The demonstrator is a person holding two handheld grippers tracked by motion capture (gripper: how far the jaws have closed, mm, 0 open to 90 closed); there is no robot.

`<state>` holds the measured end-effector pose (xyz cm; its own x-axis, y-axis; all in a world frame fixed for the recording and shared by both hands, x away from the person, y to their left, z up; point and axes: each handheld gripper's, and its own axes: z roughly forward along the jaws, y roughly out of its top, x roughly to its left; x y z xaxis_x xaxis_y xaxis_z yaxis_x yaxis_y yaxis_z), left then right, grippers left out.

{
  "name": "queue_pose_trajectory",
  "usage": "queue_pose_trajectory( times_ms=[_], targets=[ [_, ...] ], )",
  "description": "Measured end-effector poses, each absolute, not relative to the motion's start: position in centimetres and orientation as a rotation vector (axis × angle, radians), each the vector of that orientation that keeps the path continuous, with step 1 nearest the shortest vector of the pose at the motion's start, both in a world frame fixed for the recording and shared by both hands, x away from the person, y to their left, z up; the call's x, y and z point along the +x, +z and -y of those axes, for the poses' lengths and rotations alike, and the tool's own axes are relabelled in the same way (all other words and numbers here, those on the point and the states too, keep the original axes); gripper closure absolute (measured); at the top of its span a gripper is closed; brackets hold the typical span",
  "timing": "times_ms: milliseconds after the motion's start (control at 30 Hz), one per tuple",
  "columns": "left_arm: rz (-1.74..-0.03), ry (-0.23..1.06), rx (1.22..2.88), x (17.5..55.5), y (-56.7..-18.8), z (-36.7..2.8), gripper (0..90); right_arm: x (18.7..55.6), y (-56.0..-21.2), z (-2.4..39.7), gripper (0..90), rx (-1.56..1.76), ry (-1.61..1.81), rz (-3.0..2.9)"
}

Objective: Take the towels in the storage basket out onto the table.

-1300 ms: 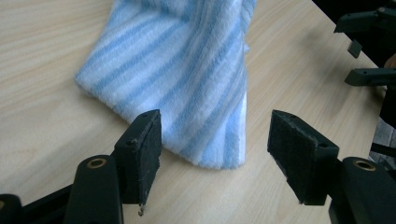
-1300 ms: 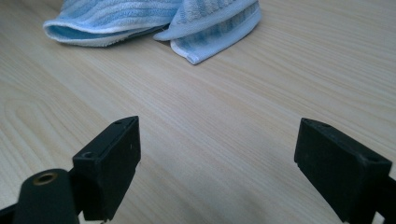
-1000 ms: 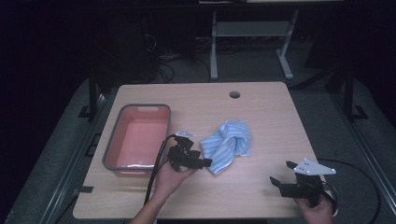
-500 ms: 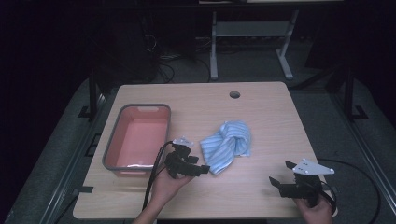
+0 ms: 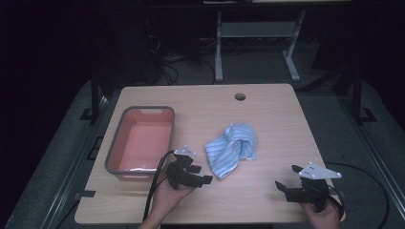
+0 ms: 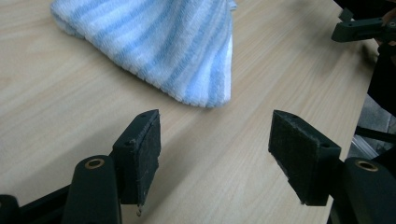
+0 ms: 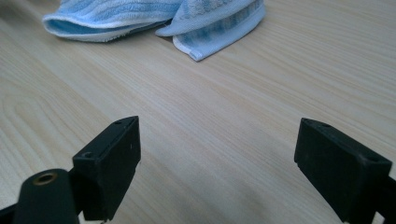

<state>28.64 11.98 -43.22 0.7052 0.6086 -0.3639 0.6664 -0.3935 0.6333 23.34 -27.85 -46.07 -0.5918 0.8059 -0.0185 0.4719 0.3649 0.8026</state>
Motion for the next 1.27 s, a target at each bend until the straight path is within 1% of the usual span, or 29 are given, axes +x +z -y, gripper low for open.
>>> queue_pose_trajectory(
  times_ms=[200, 267, 633, 900, 1000, 1167, 1267],
  targets=[
    [-0.952, -0.072, 2.128, 27.8, -43.6, -12.4, 33.9, 23.4, -46.1, 27.7, 14.1, 1.106, 1.097, -2.225],
    [-0.963, -0.093, 2.115, 27.5, -43.8, -12.5, 33.7, 23.4, -46.1, 27.7, 14.1, 1.102, 1.093, -2.226],
    [-0.972, -0.093, 2.126, 26.3, -44.7, -13.3, 31.9, 23.4, -46.1, 27.5, 14.1, 1.098, 1.084, -2.23],
    [-0.97, -0.1, 2.141, 25.4, -45.8, -13.2, 28.5, 23.1, -45.9, 27.4, 14.1, 1.095, 1.087, -2.231],
    [-0.946, -0.069, 2.146, 25.2, -45.5, -12.9, 27.6, 22.8, -45.8, 27.4, 14.1, 1.083, 1.095, -2.228],
    [-0.927, -0.058, 2.147, 24.8, -45.3, -12.3, 26.9, 22.6, -45.8, 27.4, 14.1, 1.078, 1.105, -2.23],
    [-0.914, -0.072, 2.156, 24.9, -45.3, -12.1, 28.1, 22.5, -45.7, 27.4, 14.1, 1.065, 1.105, -2.234]
  ],
)
